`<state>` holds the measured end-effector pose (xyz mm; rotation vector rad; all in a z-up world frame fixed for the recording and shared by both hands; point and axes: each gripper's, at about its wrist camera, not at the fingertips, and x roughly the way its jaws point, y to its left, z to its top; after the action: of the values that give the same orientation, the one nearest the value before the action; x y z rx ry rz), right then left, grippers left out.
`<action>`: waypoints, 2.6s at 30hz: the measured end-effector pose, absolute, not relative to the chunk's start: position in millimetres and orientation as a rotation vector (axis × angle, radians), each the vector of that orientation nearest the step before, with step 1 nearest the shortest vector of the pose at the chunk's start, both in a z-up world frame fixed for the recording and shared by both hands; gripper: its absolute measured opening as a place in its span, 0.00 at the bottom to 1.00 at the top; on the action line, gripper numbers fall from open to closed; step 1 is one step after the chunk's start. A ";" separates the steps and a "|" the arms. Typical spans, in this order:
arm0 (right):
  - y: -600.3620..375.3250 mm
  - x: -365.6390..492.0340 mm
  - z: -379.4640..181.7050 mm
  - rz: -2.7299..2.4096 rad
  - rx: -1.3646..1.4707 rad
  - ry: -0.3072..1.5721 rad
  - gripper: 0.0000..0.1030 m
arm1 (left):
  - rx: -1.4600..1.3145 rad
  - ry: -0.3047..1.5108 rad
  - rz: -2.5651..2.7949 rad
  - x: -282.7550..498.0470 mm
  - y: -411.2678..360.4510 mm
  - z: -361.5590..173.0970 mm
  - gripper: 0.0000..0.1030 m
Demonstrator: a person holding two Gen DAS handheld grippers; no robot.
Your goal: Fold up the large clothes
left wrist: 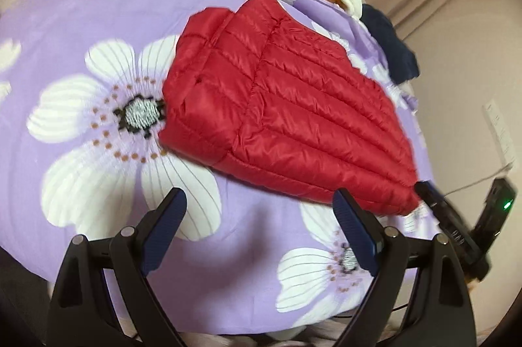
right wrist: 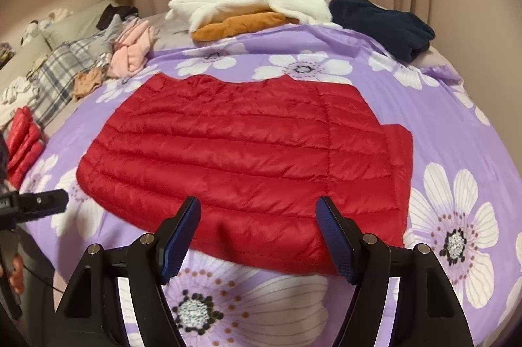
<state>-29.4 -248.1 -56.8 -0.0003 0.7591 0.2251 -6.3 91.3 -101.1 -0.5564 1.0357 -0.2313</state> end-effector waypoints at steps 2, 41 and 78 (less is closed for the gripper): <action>-243.3 -30.3 -56.2 0.237 -0.004 0.755 0.70 | -0.645 1.048 -0.255 -5.2 100.7 -107.5 0.89; -200.5 5.7 -62.2 0.343 -0.052 0.747 0.70 | -1.148 1.014 -0.321 64.7 154.2 -161.7 0.91; -185.3 84.4 -96.7 0.342 0.010 0.824 0.38 | -0.444 0.857 -0.269 100.6 57.5 -46.0 0.44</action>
<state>84.4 -185.3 -96.7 0.0097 0.8237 0.3416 100.6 57.5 -46.0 -0.4441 0.8569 -0.2695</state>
